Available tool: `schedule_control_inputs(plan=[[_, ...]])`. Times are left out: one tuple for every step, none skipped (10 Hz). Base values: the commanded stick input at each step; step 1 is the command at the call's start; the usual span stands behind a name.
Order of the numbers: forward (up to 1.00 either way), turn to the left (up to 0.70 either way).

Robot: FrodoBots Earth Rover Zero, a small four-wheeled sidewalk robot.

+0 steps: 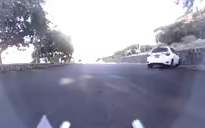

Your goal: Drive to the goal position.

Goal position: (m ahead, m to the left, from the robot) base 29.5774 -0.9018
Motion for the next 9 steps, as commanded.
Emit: schedule_control_inputs(plan=[[0.50,0.00],[0.50,0.00],[0.50,0.00],[0.50,0.00],[0.50,0.00],[0.50,0.00],[0.50,0.00],[0.50,0.00],[0.50,0.00]])
